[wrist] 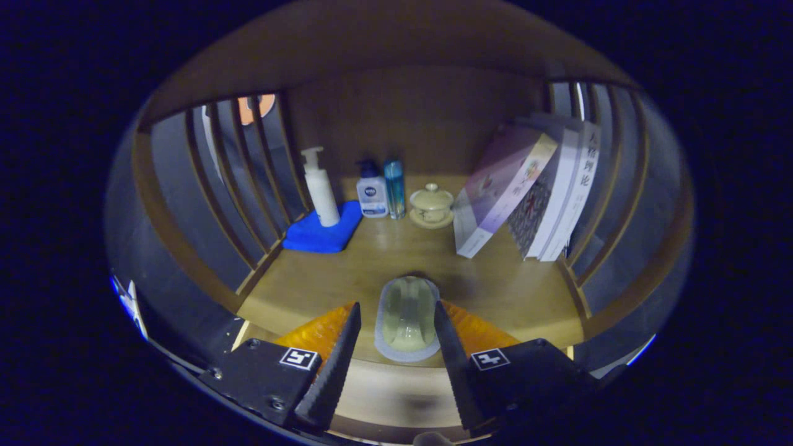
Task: Pull open the drawer, take out the items inside it, and place them on the countertop above the cabinet.
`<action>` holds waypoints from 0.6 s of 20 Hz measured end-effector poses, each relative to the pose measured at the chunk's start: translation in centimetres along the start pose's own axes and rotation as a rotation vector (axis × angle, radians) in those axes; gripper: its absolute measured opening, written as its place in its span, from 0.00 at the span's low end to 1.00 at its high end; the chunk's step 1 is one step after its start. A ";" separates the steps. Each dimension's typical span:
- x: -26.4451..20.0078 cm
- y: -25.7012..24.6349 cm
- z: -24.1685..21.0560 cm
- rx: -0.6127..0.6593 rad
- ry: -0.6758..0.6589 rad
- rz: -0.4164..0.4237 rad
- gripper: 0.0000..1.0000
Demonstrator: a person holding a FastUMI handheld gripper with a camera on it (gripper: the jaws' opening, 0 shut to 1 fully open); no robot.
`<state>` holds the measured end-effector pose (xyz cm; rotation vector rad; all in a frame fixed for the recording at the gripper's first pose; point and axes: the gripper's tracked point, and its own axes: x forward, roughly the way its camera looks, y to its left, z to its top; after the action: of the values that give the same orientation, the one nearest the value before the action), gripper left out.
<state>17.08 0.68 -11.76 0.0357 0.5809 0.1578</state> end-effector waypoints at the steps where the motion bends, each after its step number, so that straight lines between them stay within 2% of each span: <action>1: -1.3 0.4 -0.4 0.003 -0.035 0.007 0.81; 5: -5.2 2.0 -2.4 0.000 -0.132 0.029 0.99; 12: -11.4 1.8 -6.7 -0.008 -0.316 -0.019 0.99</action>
<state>3.75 0.57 -11.02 0.0461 0.2656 0.1323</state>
